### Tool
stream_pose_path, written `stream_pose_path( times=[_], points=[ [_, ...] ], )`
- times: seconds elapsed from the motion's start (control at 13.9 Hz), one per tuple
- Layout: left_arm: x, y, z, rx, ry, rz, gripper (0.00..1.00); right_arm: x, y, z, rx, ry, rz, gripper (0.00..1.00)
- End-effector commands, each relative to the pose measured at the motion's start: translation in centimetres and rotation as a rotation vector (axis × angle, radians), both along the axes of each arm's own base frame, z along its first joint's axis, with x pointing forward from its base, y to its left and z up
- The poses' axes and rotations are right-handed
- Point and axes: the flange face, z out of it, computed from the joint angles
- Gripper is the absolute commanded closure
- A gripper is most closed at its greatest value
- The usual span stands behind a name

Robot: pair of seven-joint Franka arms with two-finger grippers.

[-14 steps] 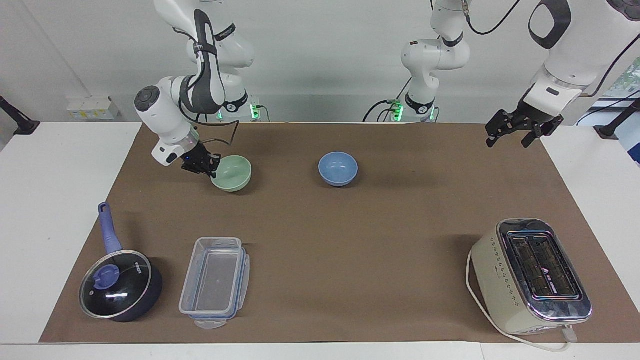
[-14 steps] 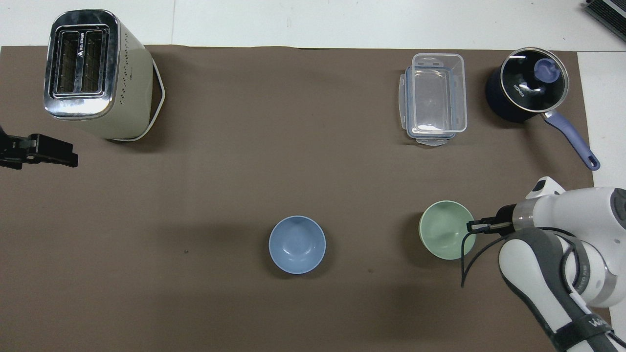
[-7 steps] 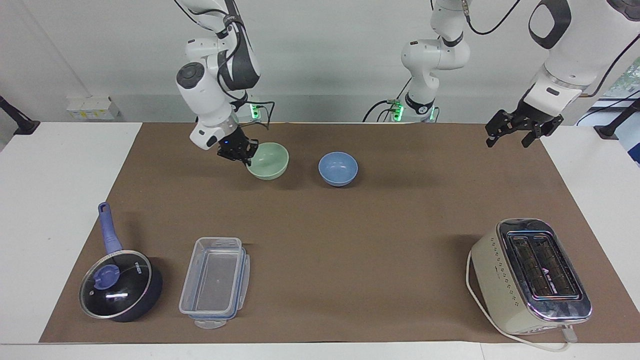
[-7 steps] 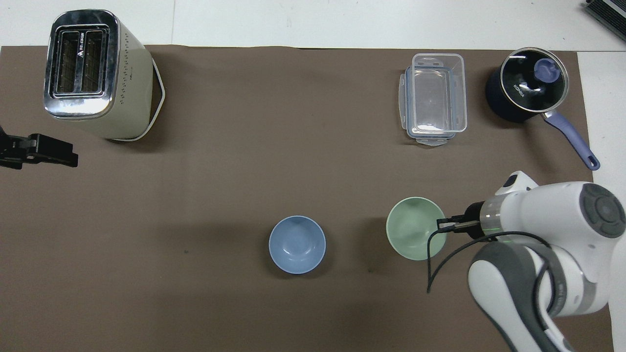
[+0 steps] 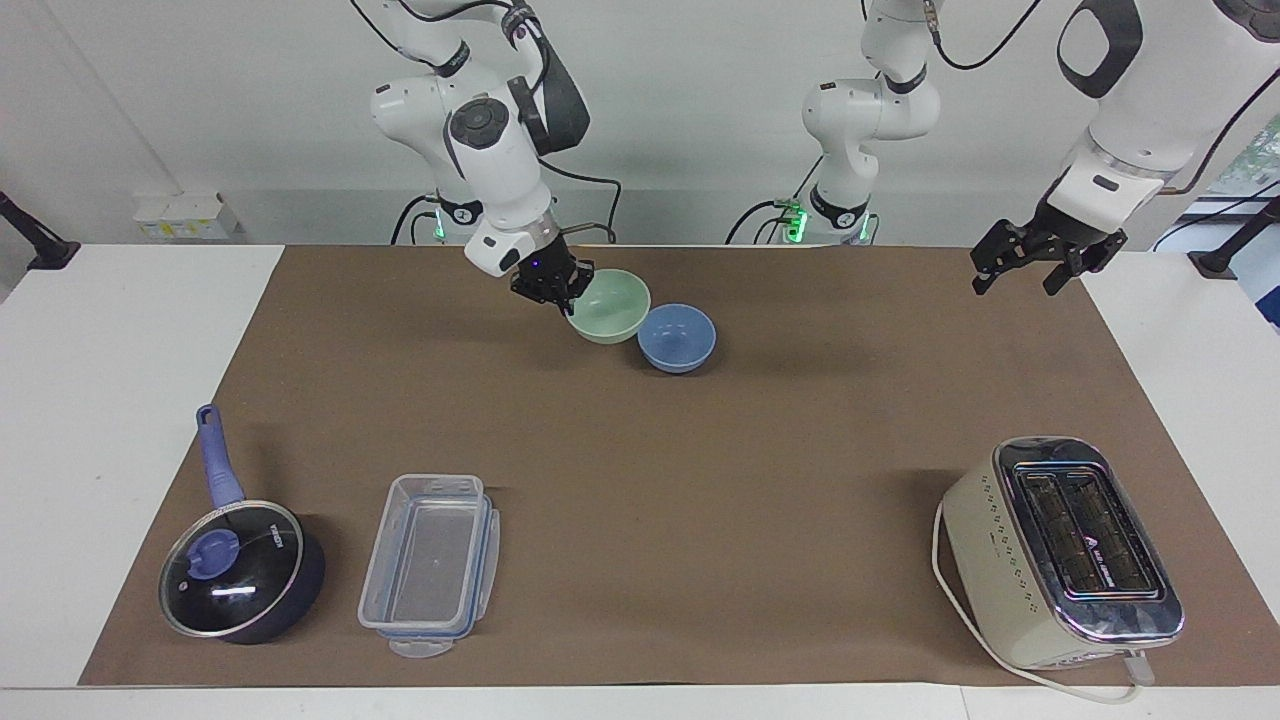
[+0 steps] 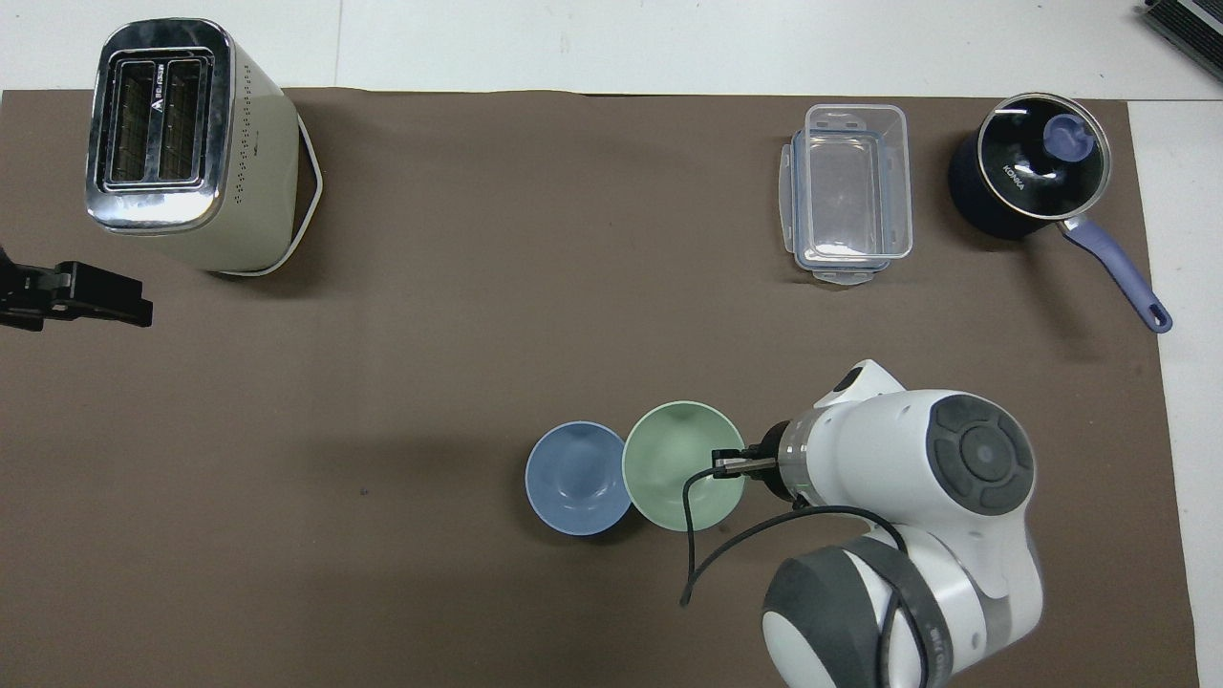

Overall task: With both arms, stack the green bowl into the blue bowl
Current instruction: 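Carry the green bowl over the blue bowl with the right gripper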

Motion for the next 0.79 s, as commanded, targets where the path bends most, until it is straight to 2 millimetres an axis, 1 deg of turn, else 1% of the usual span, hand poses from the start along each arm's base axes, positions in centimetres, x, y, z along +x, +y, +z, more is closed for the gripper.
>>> stream_pose_path(
  times=[0.0,0.07,0.14,0.22,0.29,0.36,0.43,0.72],
  points=[
    [0.0,0.2,0.5,0.02,0.009,-0.005,0.0,0.3,2.3,0.3,-0.005,-0.004,0.004,1.0],
    [0.0,0.3,0.5,0.02,0.009,-0.003,0.0,-0.1,3.9,-0.7,-0.023,0.004,0.006,1.0],
    [0.0,0.3,0.5,0.02,0.009,-0.003,0.0,-0.7,6.0,-1.7,-0.049,-0.006,-0.005,1.0],
    [0.0,0.3,0.5,0.02,0.009,-0.003,0.0,-0.8,7.3,-2.4,-0.072,-0.023,-0.015,1.0],
    [0.0,0.2,0.5,0.02,0.009,-0.005,0.0,-0.9,7.9,-2.9,-0.089,-0.028,-0.019,1.0],
    [0.0,0.2,0.5,0.02,0.009,-0.005,0.0,-1.3,9.2,-3.4,-0.092,-0.023,-0.01,1.0],
    [0.0,0.3,0.5,0.02,0.009,-0.003,0.0,-1.4,9.8,-3.6,-0.086,-0.031,-0.018,1.0],
    [0.0,0.3,0.5,0.02,0.011,-0.003,0.0,-1.1,10.0,-4.5,-0.078,-0.036,-0.028,1.0]
  ],
)
